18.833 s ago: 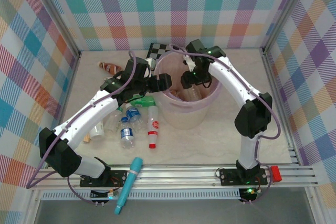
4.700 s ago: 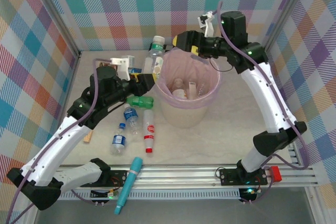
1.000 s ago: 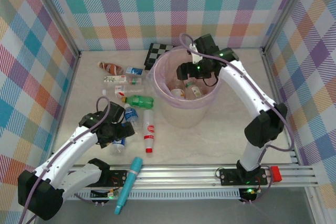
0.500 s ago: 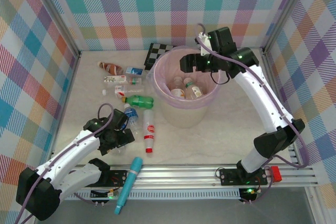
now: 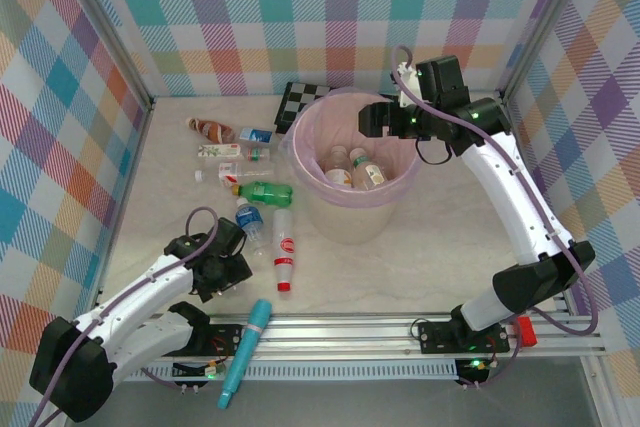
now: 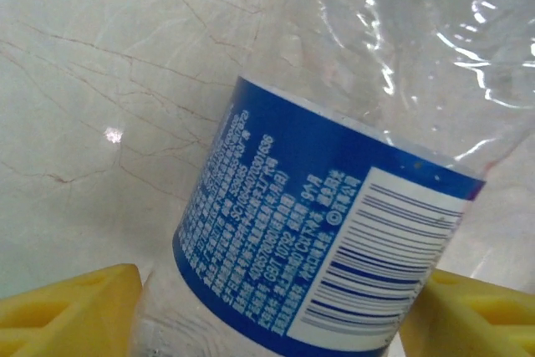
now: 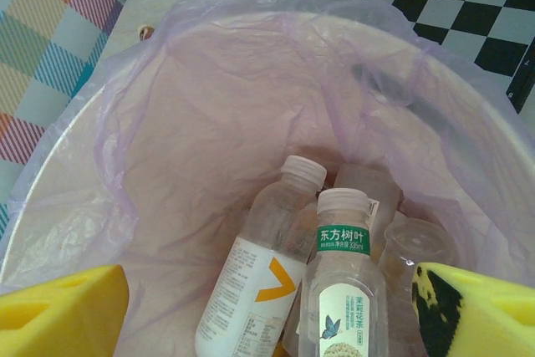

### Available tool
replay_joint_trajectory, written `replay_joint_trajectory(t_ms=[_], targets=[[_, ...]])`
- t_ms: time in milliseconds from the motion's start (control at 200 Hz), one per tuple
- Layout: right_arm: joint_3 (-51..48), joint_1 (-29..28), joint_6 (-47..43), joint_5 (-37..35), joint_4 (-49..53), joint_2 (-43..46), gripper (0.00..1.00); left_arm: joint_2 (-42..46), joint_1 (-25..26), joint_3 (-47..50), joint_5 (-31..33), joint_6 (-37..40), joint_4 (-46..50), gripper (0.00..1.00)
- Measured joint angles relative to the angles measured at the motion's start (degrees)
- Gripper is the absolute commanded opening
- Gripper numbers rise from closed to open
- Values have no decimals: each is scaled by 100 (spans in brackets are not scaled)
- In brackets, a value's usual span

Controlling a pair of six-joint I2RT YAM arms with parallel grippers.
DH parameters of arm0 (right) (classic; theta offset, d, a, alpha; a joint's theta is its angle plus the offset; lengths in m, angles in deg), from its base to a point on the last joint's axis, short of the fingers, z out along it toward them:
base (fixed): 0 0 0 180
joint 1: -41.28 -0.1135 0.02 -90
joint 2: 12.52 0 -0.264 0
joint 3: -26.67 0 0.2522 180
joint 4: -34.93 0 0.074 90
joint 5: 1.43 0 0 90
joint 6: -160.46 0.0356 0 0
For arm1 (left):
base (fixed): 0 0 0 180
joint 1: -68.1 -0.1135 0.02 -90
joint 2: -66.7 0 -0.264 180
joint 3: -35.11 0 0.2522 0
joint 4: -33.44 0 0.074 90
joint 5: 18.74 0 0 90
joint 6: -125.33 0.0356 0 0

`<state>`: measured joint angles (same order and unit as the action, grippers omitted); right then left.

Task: Put the plastic bottles in the bin

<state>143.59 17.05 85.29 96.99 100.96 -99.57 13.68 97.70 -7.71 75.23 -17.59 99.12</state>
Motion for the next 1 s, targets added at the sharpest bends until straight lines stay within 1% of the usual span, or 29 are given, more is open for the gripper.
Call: replay_joint_trajectory(t_ms=[160, 305, 450, 615, 755, 910, 1000], targets=[[-9, 24, 46, 2, 0, 24, 88, 33, 0, 0, 17, -35, -24, 64], [-37, 28, 83, 2, -22, 101, 88, 120, 2, -44, 68, -39, 42, 63], [-90, 50, 103, 4, -42, 219, 88, 205, 0, -343, 221, -28, 192, 64], [-181, 66, 129, 26, -44, 365, 88, 297, 0, -1067, 540, 57, 518, 62], [-420, 66, 212, 105, -37, 603, 86, 240, -9, -1788, 708, 339, 564, 60], [-501, 90, 280, 315, -37, 778, 86, -293, -28, -2763, 772, 844, 625, 55], [-503, 98, 297, 516, -37, 857, 86, -651, -66, -3333, 767, 1191, 509, 52]])
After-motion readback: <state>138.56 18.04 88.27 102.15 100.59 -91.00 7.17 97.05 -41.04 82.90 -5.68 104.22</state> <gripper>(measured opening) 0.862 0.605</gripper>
